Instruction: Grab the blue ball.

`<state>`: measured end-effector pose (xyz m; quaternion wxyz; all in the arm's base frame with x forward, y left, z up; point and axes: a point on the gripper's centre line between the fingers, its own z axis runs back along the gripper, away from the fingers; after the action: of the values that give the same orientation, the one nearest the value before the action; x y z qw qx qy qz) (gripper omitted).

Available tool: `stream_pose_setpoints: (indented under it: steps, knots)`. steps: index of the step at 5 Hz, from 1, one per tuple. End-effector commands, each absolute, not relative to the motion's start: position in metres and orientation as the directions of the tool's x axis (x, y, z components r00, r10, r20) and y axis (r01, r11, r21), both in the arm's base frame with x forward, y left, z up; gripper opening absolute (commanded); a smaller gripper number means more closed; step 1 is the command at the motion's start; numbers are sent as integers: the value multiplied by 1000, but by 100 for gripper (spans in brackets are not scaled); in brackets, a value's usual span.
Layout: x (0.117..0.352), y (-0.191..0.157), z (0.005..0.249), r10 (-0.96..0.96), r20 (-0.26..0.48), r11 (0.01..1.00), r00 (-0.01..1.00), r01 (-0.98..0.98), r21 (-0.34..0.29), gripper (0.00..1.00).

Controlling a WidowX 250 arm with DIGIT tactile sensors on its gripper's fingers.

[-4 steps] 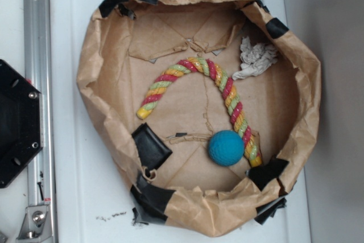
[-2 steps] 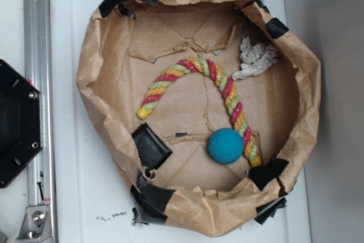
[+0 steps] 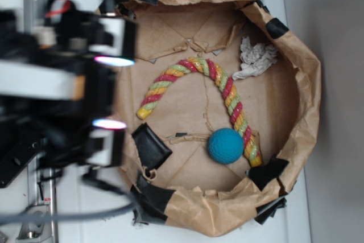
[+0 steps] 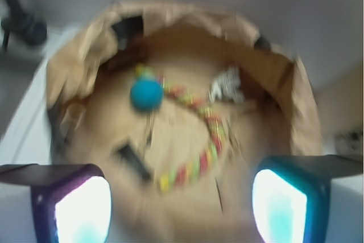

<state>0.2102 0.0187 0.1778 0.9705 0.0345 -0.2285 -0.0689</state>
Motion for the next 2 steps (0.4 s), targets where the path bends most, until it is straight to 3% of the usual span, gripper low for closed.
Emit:
stream_pose_setpoints:
  steps: [1,2]
  knots:
    - [273,44,128,-125,401,992,907,117,43,100]
    - [286,27,93,-221,346,974,912,223,33,100]
